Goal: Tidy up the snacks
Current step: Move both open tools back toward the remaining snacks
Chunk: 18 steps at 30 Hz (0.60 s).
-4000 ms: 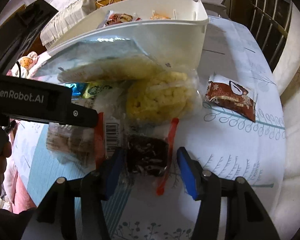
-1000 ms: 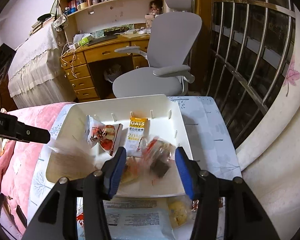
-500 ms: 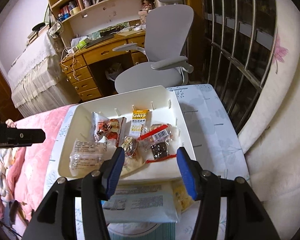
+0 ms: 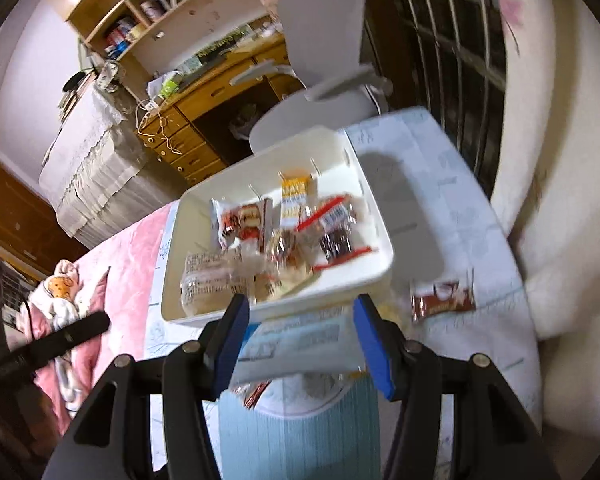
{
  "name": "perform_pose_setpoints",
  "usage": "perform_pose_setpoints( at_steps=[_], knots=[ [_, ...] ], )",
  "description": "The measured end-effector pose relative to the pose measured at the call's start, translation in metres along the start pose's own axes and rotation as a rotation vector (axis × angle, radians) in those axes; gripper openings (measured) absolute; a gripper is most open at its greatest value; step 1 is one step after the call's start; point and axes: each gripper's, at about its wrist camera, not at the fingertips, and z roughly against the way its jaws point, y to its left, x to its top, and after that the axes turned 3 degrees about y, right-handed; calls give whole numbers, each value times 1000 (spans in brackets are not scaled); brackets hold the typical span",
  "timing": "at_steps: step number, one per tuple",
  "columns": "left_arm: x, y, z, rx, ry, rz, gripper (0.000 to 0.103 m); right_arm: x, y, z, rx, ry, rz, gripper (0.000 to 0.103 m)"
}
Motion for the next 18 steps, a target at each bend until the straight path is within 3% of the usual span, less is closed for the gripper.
perform_pose_setpoints(
  at_steps=[6,18],
  knots=[
    [-31,6,-20,66,33,15,85,-10,-21,-9,28,70,-89,54],
    [-69,25,-59,80,42,-21,85,-26,-34,-38,89,235,-206,54]
  ],
)
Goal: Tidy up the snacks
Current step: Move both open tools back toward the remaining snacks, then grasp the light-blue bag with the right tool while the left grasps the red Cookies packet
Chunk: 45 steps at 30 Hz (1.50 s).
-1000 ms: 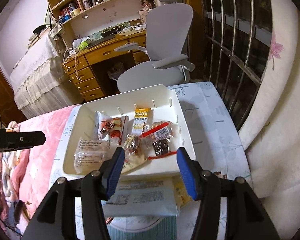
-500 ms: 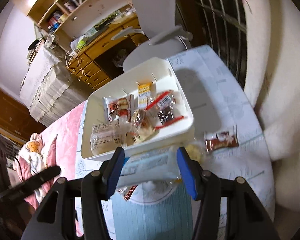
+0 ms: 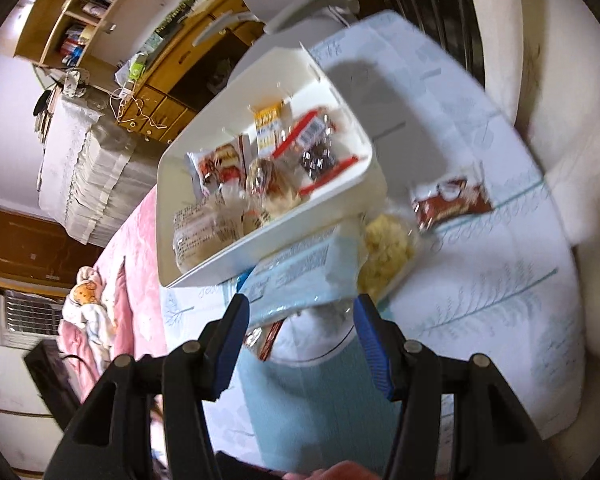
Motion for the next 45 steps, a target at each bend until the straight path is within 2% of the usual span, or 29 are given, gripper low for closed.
perform_pose_setpoints(
  at_steps=[7,12,16,18,30,35,45],
  knots=[
    [-5,1,-29,-9,15,-110,85,0,-1,-25,8,78,-70,54],
    [-2,2,-51,-1,63,-189,85,1,4,-42,17,106,-111,54],
    [3,2,-68,-15,106,-244,85,2,11,-55,17,114,-121,54],
    [6,1,-77,-20,124,-271,85,4,12,-60,18,117,-135,50],
    [10,-17,-118,-54,194,-429,85,8,9,-89,-15,132,-242,42],
    [8,-26,-126,-34,211,-472,86,10,10,-94,-17,124,-262,37],
    [11,-52,-134,24,140,-500,88,9,6,-89,2,105,-286,31]
  ],
)
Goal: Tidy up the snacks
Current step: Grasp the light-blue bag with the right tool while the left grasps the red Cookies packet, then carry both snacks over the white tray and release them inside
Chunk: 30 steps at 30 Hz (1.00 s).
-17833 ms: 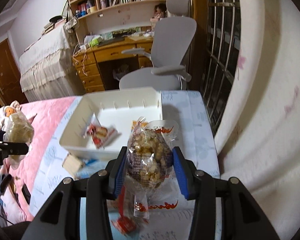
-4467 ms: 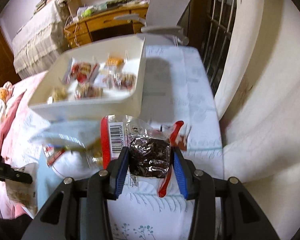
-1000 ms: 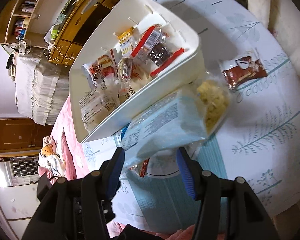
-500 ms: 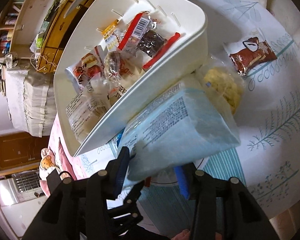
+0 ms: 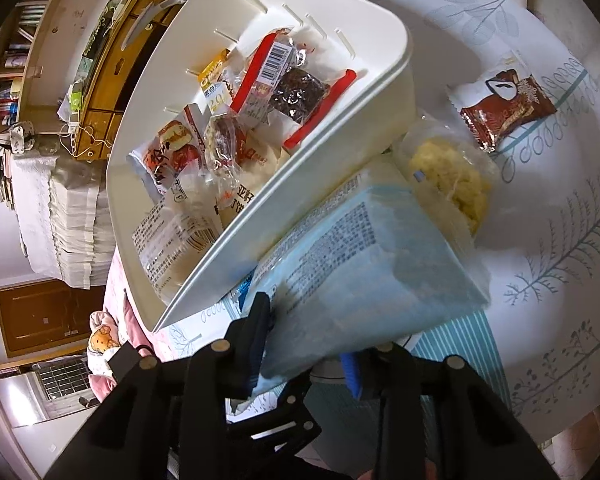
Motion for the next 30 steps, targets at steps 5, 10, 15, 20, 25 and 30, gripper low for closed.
perform_pose_setpoints(
  at_steps=[5,10,15,20,25,30],
  knots=[
    [3,-8,4,1,-47,4,77,-2,-4,9,2,-17,-6,29],
    [-3,-11,8,4,-72,20,62,-4,-7,19,-2,-41,1,28],
    [-13,-8,9,-2,-65,54,55,-7,-8,29,0,-57,19,26],
    [-27,11,9,-14,-34,141,51,-11,-11,40,0,-68,36,24],
    [-43,12,14,-28,-4,208,51,-14,-14,50,10,-73,58,22],
    [-55,16,17,-34,31,283,51,-18,-17,57,28,-64,95,21]
  ],
)
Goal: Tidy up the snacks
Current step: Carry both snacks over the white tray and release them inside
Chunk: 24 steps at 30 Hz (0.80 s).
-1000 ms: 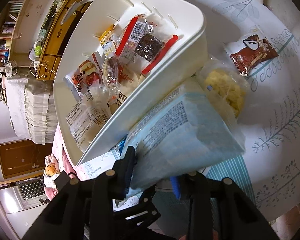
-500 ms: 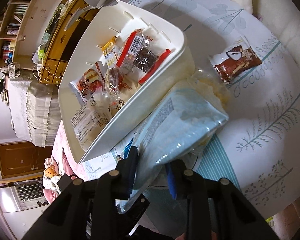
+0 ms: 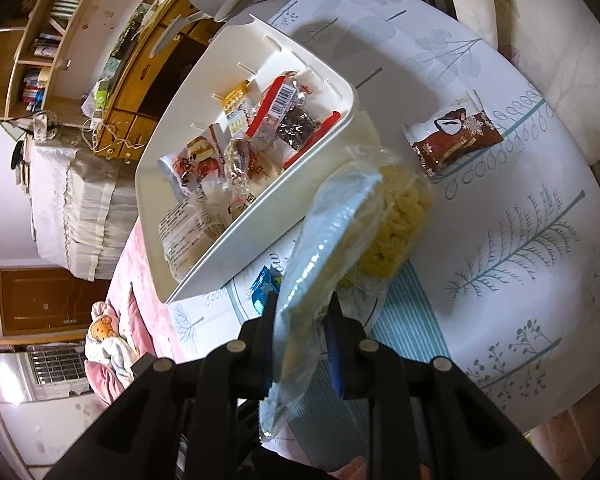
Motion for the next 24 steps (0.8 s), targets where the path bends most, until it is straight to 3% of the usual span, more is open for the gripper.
perform_pose_setpoints(
  at_steps=[5,13,24],
  knots=[
    [-6,10,11,60,0,61,51,-2,1,10,5,1,51,20],
    [-11,24,55,86,-29,163,51,-4,0,40,19,-37,114,20],
    [26,25,128,115,-104,193,52,10,30,74,54,-159,250,19]
  ],
)
